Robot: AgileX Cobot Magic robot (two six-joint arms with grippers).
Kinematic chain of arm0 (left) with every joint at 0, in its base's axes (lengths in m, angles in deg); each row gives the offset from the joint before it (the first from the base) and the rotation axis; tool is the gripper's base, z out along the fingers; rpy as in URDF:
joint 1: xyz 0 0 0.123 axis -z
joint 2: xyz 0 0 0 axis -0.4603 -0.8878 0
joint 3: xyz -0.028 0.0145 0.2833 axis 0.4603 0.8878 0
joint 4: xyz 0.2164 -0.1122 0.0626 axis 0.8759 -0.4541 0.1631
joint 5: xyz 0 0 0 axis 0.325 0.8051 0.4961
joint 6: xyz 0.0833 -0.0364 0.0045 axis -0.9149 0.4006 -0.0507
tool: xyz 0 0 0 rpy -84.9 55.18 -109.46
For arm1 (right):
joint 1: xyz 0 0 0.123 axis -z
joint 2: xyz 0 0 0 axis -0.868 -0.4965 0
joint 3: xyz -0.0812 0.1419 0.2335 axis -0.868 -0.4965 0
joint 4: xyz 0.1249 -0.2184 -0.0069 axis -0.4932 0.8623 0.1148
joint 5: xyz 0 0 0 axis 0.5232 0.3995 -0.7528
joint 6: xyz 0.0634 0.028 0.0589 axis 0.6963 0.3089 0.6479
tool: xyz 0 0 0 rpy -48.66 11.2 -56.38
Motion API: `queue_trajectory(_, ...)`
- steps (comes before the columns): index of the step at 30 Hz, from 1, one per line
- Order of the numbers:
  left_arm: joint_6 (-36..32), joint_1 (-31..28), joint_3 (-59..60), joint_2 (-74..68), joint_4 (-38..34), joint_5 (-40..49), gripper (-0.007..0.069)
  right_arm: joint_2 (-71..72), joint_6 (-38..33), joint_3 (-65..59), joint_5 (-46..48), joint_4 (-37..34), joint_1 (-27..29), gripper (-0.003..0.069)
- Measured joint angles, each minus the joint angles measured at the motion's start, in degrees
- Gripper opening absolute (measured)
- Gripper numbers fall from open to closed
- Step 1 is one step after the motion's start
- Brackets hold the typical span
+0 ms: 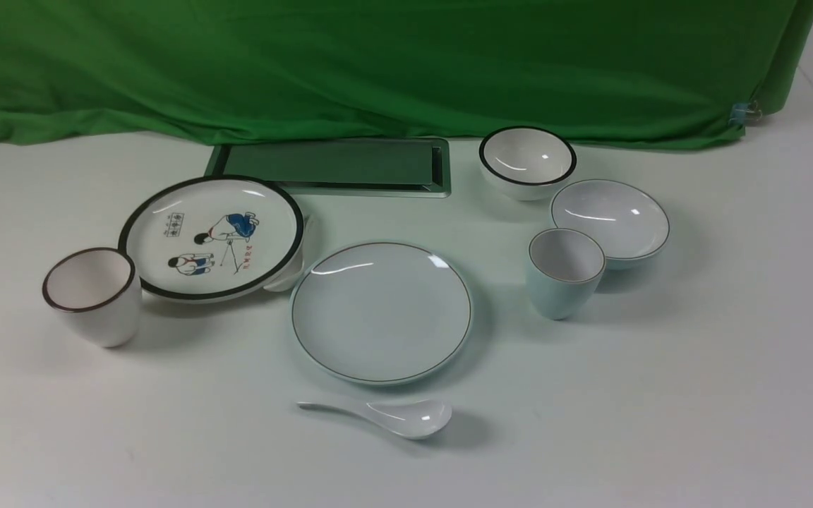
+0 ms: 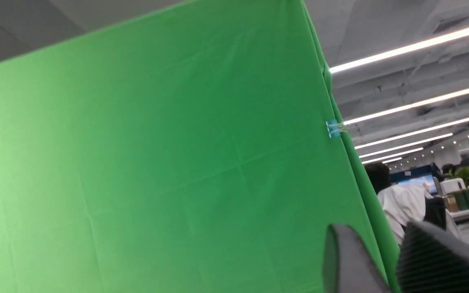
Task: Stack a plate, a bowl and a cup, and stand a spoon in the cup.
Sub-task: Use the right arm to grab a blue rice bowl
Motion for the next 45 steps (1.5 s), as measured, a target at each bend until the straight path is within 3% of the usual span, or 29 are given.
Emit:
queue_trajectory(5, -2.5, 0.0, -16.8, -9.2, 0.0, 12.7, -0.0029, -9.9, -10.3, 13.6, 10.0, 0.1, 0.0, 0.0028)
queue_trajectory(10, -5.0, 0.0, -31.3, -25.6, 0.0, 21.5, -0.0029, -24.8, -19.6, 24.7, 15.2, 0.1, 0.0, 0.0013)
queue_trajectory(14, -5.0, 0.3, -38.0, -35.4, 0.0, 30.1, -0.0029, -35.0, -20.9, 29.0, 20.4, 0.1, 0.0, 0.0013)
queue_trajectory(20, -10.3, 2.3, -49.5, -53.0, -3.5, 60.0, -0.0029, -57.9, -21.8, 44.0, 52.9, -1.2, 0.0, 0.0014)
queue_trajectory(23, -14.4, 2.8, -50.5, -58.2, -8.2, 65.1, -0.0029, -70.1, -25.1, 52.2, 64.9, -5.5, 0.0, 0.002)
queue_trajectory(26, -20.0, 2.8, -50.5, -62.5, -14.0, 66.3, -0.0029, -79.8, -27.3, 60.2, 70.3, -10.1, 0.0, 0.0063)
queue_trajectory(29, -25.8, 2.8, -50.5, -64.7, -18.6, 66.6, -0.0029, -88.2, -28.5, 67.6, 71.8, -12.2, 0.0, 0.0164)
queue_trajectory(30, -28.1, 2.8, -50.5, -65.8, -20.7, 66.6, -0.0029, -93.3, -28.7, 72.4, 72.2, -12.6, 0.0, 0.0248)
queue_trajectory(33, -29.8, 2.8, -50.5, -66.5, -22.4, 66.6, -0.0029, -101.8, -28.7, 81.2, 73.0, -13.0, -0.2, 0.0367)
queue_trajectory(39, -30.1, 2.8, -50.5, -66.9, -22.9, 65.0, -0.0029, -114.2, -28.2, 94.4, 73.8, -11.4, -3.1, 0.0408)
queue_trajectory(45, -30.3, 2.8, -50.5, -66.9, -23.0, 64.9, -0.0029, -123.8, -22.5, 104.9, 74.2, -2.4, -5.8, 0.0406)
